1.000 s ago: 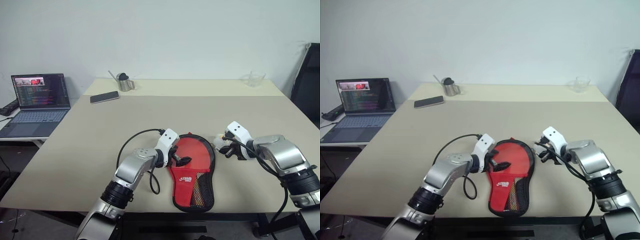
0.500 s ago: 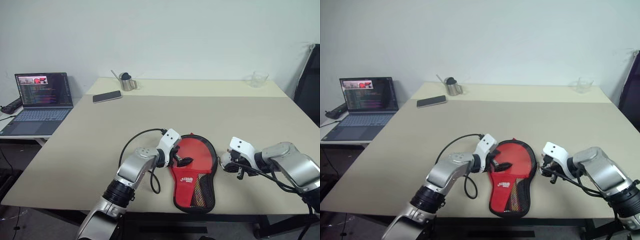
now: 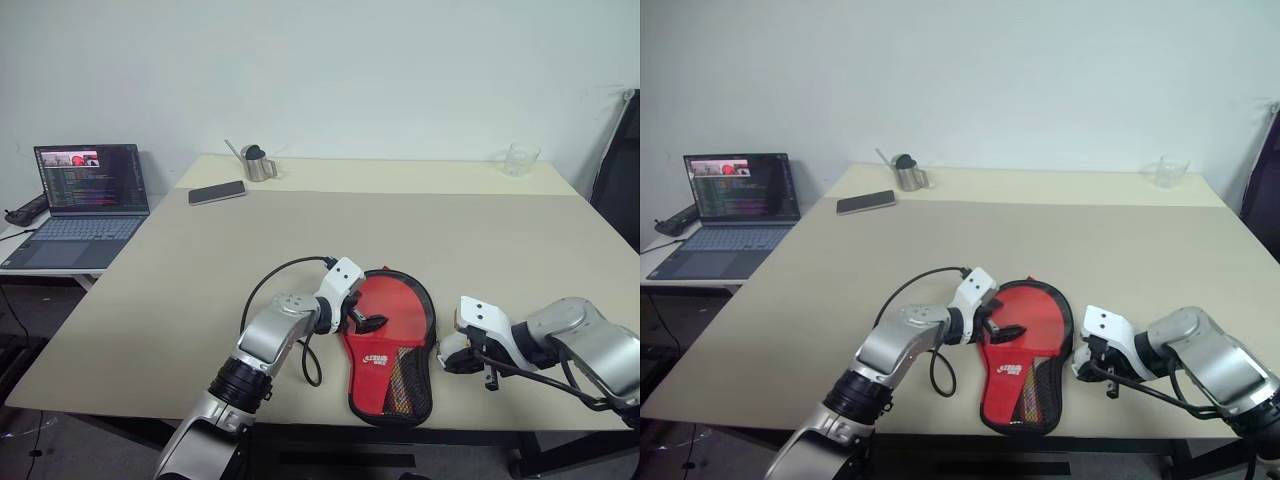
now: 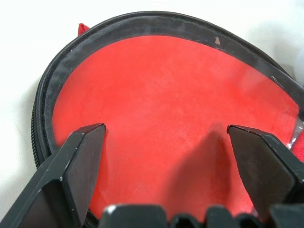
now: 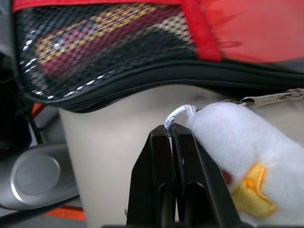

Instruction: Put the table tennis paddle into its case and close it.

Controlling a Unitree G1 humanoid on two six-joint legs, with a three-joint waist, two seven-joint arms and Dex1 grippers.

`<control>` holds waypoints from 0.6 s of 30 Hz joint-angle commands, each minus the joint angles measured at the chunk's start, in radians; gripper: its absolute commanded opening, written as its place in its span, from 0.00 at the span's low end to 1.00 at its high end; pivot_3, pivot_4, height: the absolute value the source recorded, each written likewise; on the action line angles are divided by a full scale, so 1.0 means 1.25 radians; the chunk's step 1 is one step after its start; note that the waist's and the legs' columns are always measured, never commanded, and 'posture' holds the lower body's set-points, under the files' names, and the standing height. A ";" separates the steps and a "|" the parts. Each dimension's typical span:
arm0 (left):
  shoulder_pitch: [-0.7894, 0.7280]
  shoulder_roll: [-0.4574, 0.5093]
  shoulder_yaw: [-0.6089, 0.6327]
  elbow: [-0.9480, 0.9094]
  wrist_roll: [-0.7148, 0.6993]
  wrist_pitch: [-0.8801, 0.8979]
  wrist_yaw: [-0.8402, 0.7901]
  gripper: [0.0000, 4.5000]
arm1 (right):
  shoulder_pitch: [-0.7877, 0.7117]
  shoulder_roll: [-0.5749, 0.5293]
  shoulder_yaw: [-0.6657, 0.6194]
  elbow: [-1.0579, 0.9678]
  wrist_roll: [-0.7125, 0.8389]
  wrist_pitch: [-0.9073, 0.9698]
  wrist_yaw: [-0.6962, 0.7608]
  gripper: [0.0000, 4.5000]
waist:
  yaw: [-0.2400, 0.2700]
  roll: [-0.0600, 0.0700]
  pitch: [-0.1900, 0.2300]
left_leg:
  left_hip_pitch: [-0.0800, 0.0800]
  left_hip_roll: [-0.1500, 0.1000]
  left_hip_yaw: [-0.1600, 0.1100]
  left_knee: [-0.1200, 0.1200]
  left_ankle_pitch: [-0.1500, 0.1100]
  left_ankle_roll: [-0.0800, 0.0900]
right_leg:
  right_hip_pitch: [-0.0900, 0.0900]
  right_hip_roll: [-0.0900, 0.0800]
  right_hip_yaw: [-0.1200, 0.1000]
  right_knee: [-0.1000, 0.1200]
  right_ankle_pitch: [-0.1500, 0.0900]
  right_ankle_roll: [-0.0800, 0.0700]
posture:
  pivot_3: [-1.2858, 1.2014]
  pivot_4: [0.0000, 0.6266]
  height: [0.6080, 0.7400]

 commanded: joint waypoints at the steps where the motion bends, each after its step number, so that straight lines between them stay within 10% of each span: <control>1: 0.018 -0.002 -0.023 0.042 0.015 0.024 -0.001 1.00 | 0.006 -0.009 0.015 -0.021 -0.012 -0.035 0.002 0.01 | 0.000 0.000 0.000 | 0.000 0.000 0.000 0.000 0.000 0.000 | 0.000 0.000 0.000 0.000 0.000 0.000 | 0.52 0.24 1.00; 7: 0.017 -0.006 -0.026 0.045 0.020 0.022 -0.004 1.00 | 0.004 0.002 -0.027 -0.009 0.016 -0.081 0.010 0.01 | 0.000 0.000 0.000 | 0.000 0.000 0.000 0.000 0.000 0.000 | 0.000 0.000 0.000 0.000 0.000 0.000 | 0.52 0.24 1.00; 16: 0.014 -0.013 -0.030 0.053 0.028 0.016 -0.009 1.00 | 0.005 -0.058 -0.072 -0.026 0.036 -0.123 0.055 0.60 | 0.001 0.000 0.000 | 0.000 0.000 -0.001 0.000 0.000 0.000 | 0.001 0.000 -0.001 0.000 0.000 0.000 | 0.52 0.24 1.00; 18: 0.012 -0.015 -0.030 0.057 0.030 0.013 -0.011 1.00 | 0.003 -0.079 -0.096 -0.028 0.049 -0.143 0.079 0.60 | 0.001 0.000 0.000 | 0.000 0.000 -0.001 0.000 0.000 0.000 | 0.001 0.000 -0.001 0.000 0.000 0.000 | 0.52 0.24 1.00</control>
